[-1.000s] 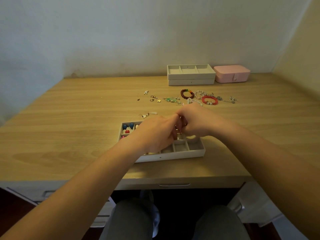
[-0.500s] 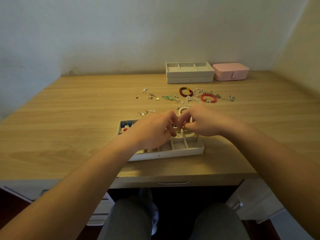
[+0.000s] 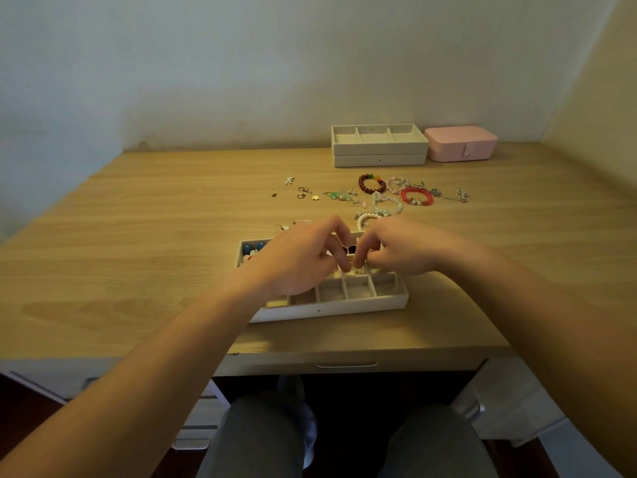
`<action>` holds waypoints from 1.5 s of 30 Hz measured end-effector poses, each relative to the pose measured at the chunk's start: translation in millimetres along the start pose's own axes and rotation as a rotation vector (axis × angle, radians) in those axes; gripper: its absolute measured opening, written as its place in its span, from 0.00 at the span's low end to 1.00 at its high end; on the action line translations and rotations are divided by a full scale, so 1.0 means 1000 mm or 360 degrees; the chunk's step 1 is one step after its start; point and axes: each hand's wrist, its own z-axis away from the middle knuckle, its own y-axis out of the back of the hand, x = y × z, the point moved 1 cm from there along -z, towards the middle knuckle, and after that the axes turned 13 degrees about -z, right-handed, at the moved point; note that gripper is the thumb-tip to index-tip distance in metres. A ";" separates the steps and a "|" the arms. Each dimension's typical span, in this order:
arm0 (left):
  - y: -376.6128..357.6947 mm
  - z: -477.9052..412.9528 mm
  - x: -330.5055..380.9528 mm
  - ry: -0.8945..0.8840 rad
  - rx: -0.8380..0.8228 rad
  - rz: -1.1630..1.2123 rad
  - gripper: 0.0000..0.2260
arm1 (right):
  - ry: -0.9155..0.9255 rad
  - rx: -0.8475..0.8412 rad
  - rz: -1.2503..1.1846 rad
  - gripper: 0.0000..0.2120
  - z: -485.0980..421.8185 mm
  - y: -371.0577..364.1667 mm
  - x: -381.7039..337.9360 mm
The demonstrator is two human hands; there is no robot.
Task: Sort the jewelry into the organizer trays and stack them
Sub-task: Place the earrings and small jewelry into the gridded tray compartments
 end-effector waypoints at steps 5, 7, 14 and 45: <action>-0.002 -0.001 0.003 -0.0041 -0.0078 -0.0071 0.15 | -0.0008 -0.0034 0.0010 0.16 -0.002 0.001 -0.001; 0.001 -0.003 0.003 -0.0022 -0.0049 0.0007 0.15 | 0.0005 0.0017 -0.0100 0.15 -0.002 0.003 -0.001; 0.025 -0.010 -0.045 0.0425 0.0337 0.0193 0.09 | 0.0071 0.0309 -0.0442 0.12 -0.026 0.013 -0.010; 0.018 -0.065 -0.099 0.0656 0.0105 -0.0013 0.03 | -0.0062 0.0255 -0.0362 0.02 -0.130 0.000 -0.033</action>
